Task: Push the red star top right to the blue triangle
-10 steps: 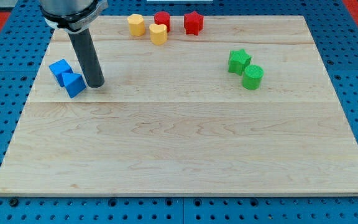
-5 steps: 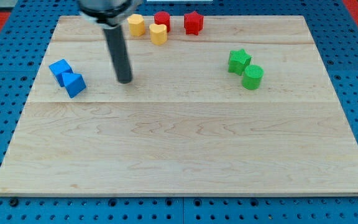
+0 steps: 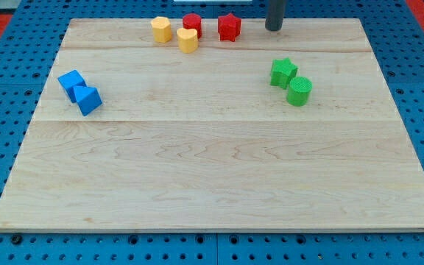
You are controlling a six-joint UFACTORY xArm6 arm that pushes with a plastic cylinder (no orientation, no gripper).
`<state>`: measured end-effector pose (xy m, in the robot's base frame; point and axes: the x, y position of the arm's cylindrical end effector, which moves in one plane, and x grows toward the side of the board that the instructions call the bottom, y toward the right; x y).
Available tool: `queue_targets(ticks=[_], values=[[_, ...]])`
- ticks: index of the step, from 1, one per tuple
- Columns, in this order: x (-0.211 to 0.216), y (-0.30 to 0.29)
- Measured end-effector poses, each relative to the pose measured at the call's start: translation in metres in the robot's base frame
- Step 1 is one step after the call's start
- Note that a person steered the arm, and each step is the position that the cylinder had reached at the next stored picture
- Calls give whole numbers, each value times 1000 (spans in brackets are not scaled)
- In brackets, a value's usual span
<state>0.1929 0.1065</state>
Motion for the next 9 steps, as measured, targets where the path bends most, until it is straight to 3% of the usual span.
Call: queue_targets(ticks=[6,9], values=[[1,-108],[32,-97]])
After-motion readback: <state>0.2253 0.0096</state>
